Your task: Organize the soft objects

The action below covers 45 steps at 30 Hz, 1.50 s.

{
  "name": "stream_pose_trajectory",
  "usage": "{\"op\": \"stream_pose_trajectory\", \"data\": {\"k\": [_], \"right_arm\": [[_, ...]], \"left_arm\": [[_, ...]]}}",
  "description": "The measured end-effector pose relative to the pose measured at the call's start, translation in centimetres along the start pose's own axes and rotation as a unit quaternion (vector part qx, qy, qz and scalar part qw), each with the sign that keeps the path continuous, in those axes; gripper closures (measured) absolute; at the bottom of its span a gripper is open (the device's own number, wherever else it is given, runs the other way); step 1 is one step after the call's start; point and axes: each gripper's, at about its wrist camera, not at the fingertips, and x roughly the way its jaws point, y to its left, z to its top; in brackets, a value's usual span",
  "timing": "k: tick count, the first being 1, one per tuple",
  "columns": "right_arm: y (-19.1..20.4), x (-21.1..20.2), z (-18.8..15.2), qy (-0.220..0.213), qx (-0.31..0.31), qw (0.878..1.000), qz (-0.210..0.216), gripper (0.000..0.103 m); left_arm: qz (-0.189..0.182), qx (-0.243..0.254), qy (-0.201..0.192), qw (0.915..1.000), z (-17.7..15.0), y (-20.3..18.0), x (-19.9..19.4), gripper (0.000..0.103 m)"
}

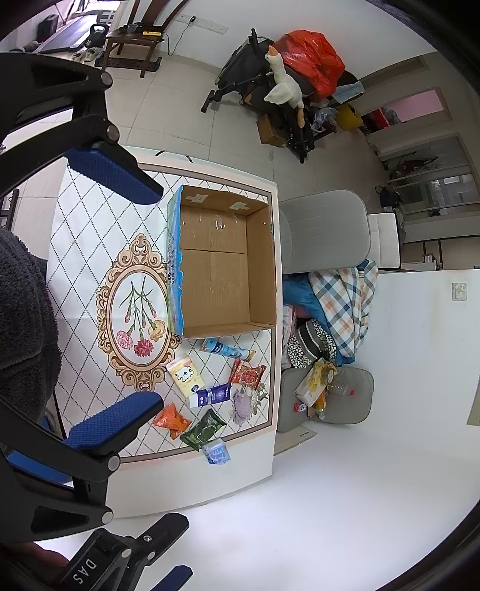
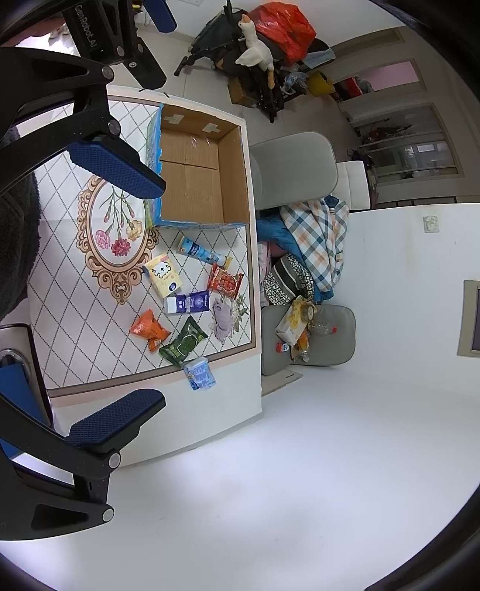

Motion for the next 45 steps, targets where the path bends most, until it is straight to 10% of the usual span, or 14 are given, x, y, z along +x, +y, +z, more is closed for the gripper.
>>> {"op": "stream_pose_trajectory", "data": {"k": [11,19,28,34,41,45], "right_arm": [[-1.9,3.0,0.1,0.025,0.034,0.999,-0.008,0.000],[-8.5,15.3,0.7,0.110,0.091,0.990,-0.023,0.000],[-14.5,35.4,-0.6,0.241,0.069,0.968,0.007,0.000],[-14.3,46.4,-0.2,0.299,-0.003,0.953,0.037,0.000],[-12.4,54.7,-1.2,0.358,-0.065,0.930,0.057,0.002],[-11.9,57.4,-2.0,0.378,-0.076,0.921,0.046,0.033]], "left_arm": [[-0.008,0.016,-0.002,0.9998,2.4,-1.1,2.9,0.000],[-0.012,0.113,0.039,0.9928,7.4,-7.9,14.8,0.000],[-0.019,0.304,0.186,0.9343,4.4,-18.5,33.3,0.000],[-0.007,0.348,0.282,0.8938,1.1,-21.8,42.7,0.000],[-0.017,0.360,0.342,0.8676,-1.1,-23.0,48.3,0.001],[-0.007,0.356,0.370,0.8580,-2.3,-22.6,50.0,0.037]]}}
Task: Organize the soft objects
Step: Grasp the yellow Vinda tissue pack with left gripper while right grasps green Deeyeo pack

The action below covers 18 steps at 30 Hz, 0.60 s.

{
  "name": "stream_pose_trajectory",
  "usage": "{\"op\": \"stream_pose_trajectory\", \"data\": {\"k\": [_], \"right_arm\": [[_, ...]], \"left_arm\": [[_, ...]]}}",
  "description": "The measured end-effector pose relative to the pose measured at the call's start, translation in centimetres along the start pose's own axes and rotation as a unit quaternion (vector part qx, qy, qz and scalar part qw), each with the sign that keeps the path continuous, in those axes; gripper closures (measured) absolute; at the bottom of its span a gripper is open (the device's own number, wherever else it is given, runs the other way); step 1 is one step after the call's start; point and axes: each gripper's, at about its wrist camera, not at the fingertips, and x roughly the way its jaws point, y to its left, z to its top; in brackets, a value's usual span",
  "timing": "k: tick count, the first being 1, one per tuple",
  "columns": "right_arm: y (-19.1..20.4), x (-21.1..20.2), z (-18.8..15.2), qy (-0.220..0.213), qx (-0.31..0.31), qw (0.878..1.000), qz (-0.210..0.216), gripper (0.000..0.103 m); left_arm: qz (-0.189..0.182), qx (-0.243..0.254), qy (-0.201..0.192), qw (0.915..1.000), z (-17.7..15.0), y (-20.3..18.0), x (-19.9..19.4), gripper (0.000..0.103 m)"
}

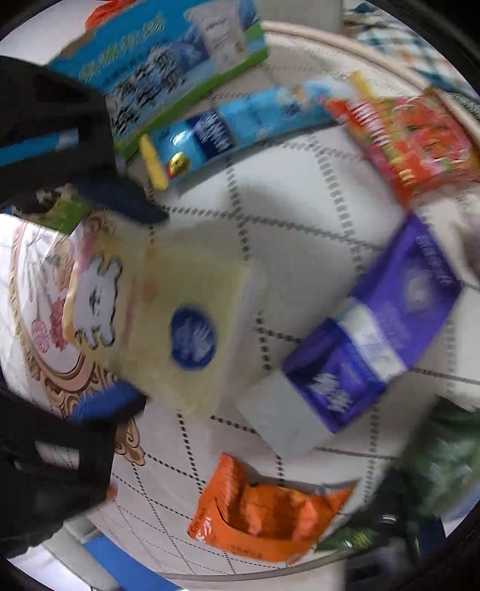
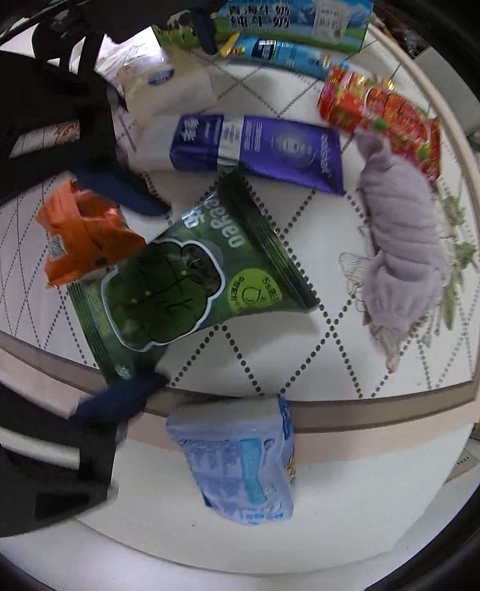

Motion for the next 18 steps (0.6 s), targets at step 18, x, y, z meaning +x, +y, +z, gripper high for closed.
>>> {"op": "stream_pose_trajectory", "data": {"k": [18], "right_arm": [[-1.2,5.5,-0.3,0.012,0.146,0.988,0.047,0.063]], "left_arm": [[-0.131,-0.243,-0.038,0.9603,-1.3,4.1,2.2,0.042]]}}
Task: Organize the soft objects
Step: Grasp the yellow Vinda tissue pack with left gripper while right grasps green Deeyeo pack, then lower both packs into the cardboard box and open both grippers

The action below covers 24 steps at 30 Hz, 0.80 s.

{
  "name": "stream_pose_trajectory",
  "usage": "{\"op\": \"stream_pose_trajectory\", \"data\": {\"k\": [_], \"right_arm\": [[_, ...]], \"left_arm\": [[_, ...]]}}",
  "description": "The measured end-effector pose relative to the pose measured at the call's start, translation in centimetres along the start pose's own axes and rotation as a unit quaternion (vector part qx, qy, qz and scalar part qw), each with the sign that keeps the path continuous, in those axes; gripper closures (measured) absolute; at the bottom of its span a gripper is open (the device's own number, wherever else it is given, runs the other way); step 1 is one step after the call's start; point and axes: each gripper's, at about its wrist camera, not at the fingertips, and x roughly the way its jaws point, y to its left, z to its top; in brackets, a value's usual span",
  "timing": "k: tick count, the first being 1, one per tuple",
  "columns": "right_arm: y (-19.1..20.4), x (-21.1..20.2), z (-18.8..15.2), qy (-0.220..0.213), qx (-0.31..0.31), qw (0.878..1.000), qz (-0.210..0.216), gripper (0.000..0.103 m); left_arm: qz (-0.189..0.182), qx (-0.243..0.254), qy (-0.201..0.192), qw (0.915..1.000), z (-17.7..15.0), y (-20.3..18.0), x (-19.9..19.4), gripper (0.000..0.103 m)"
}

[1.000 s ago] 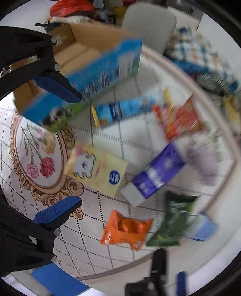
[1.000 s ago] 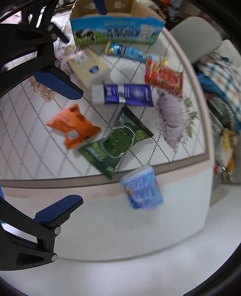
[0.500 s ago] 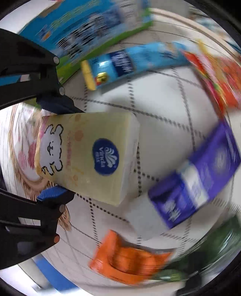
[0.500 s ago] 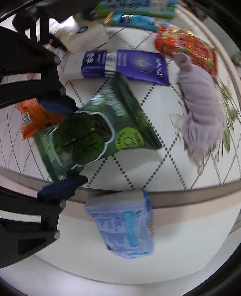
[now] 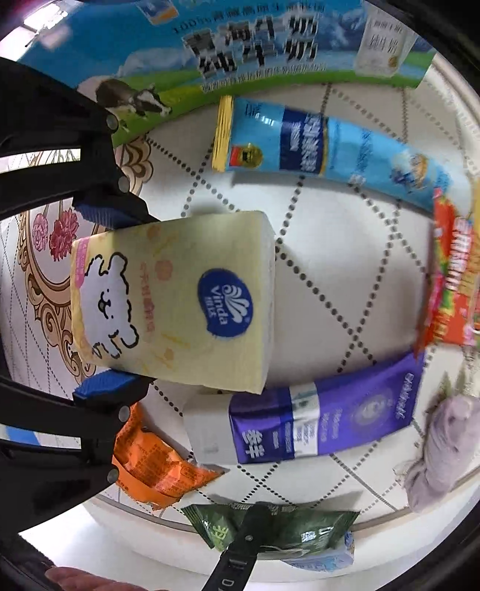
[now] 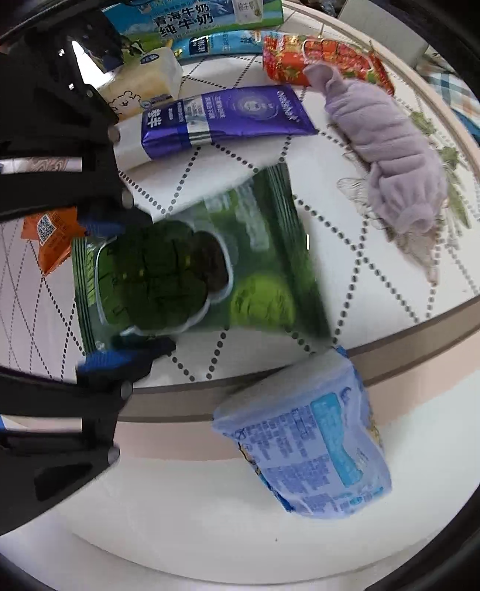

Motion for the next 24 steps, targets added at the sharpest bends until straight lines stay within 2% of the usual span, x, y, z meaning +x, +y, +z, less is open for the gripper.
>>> {"op": "stream_pose_trajectory", "data": {"k": [3,6,11,15,16,18,22,24], "right_arm": [[0.3,-0.4,-0.5,-0.014,0.006,1.000,-0.007,0.065],[0.1,-2.1,-1.9,-0.032,0.016,0.999,-0.004,0.066],[1.5,-6.3,-4.7,-0.067,0.000,0.997,0.046,0.066],[7.0,-12.6,-7.8,-0.091,-0.036,0.990,0.099,0.066],[7.6,-13.9,-8.3,-0.093,-0.042,0.988,0.113,0.066],[9.2,-16.5,-9.6,-0.095,-0.059,0.984,0.139,0.066],[15.8,-20.4,-12.8,-0.104,-0.102,0.975,0.170,0.066],[19.8,-20.9,-13.4,-0.099,-0.116,0.972,0.180,0.066]], "left_arm": [[0.004,0.000,-0.024,0.9997,-1.0,-0.2,-1.5,0.042],[-0.012,-0.007,-0.056,0.9983,-2.1,-0.1,-3.9,0.042],[-0.054,-0.025,-0.119,0.9911,-5.0,2.0,-10.5,0.042],[-0.068,-0.044,-0.160,0.9839,-6.5,3.8,-18.2,0.042],[-0.068,-0.053,-0.172,0.9813,-7.3,5.6,-19.6,0.042],[-0.062,-0.062,-0.184,0.9789,-7.2,8.1,-20.7,0.042],[-0.037,-0.082,-0.200,0.9756,-9.1,15.2,-23.2,0.042],[-0.030,-0.088,-0.199,0.9757,-9.6,17.6,-23.8,0.042]]}}
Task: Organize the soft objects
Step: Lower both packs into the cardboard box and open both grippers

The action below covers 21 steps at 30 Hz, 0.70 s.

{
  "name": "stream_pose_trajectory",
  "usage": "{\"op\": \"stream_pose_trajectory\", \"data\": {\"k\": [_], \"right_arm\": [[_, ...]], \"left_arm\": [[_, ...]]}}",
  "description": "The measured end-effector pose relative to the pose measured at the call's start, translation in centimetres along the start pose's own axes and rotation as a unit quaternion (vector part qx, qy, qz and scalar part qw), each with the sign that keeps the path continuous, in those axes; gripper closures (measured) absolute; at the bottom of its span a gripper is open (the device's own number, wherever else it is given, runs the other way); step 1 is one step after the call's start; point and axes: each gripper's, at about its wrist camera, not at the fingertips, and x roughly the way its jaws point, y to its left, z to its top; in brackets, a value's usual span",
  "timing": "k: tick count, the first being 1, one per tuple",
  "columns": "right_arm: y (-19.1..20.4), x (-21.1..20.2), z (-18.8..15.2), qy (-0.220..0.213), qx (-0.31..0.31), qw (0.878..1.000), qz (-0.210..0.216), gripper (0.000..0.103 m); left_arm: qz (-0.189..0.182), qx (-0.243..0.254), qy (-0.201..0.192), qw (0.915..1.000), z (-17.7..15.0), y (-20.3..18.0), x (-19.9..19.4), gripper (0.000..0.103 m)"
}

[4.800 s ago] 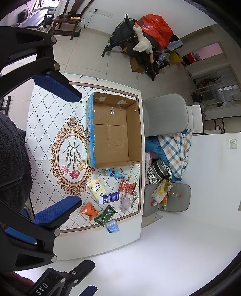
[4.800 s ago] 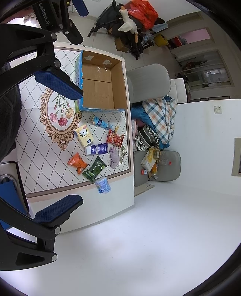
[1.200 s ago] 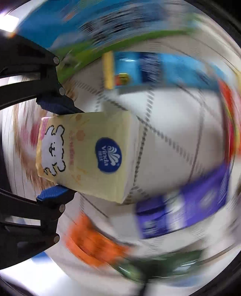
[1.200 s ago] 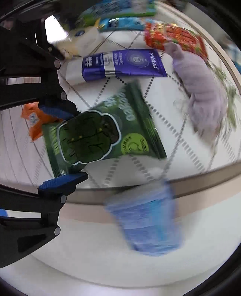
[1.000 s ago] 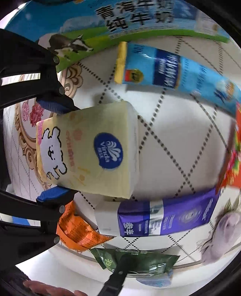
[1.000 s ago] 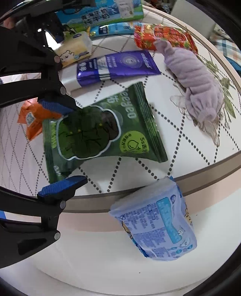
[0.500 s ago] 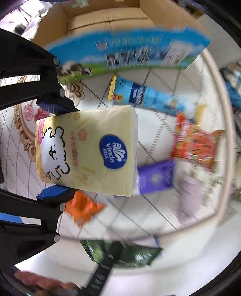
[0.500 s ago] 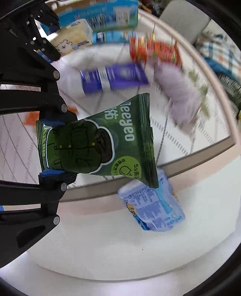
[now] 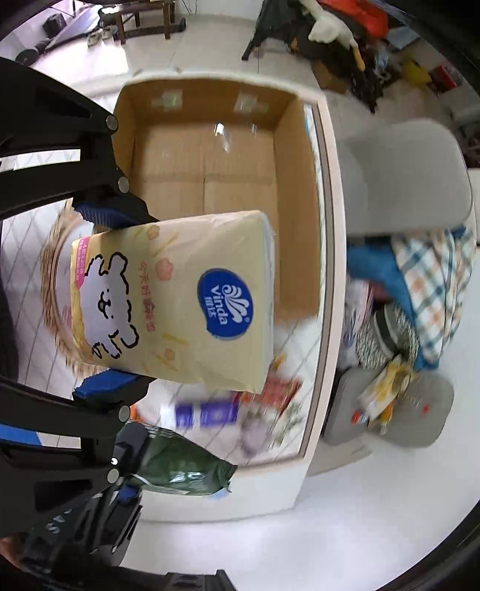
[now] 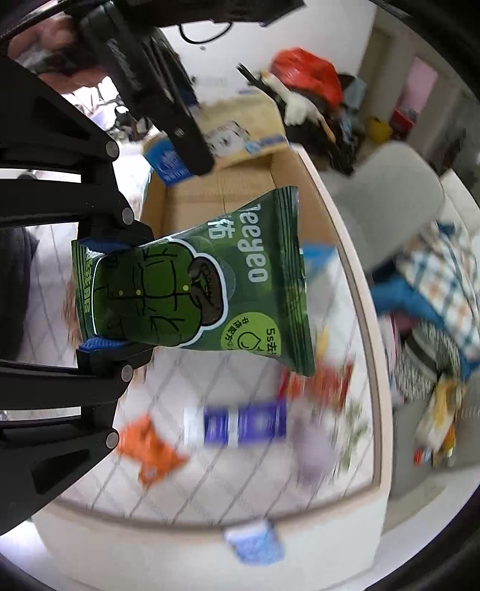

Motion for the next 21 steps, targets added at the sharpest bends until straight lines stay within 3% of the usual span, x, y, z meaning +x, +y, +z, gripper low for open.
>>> {"op": "stream_pose_trajectory", "data": {"k": [5,10,16,21], "right_arm": [[8.2,4.1,1.8,0.021,-0.015,1.000,-0.001,0.066],[13.7,10.4,4.7,0.044,-0.021,0.998,-0.033,0.066],[14.5,17.7,7.6,0.070,-0.014,0.994,-0.077,0.066],[14.9,21.5,8.6,0.083,-0.005,0.992,-0.098,0.066]], "left_arm": [[0.003,-0.021,0.013,0.9997,2.1,6.2,1.7,0.042],[-0.010,-0.026,0.045,0.9986,4.0,10.8,5.2,0.042],[-0.038,-0.019,0.110,0.9931,5.6,13.8,11.3,0.042],[-0.044,0.000,0.135,0.9899,6.0,13.8,14.4,0.042]]}}
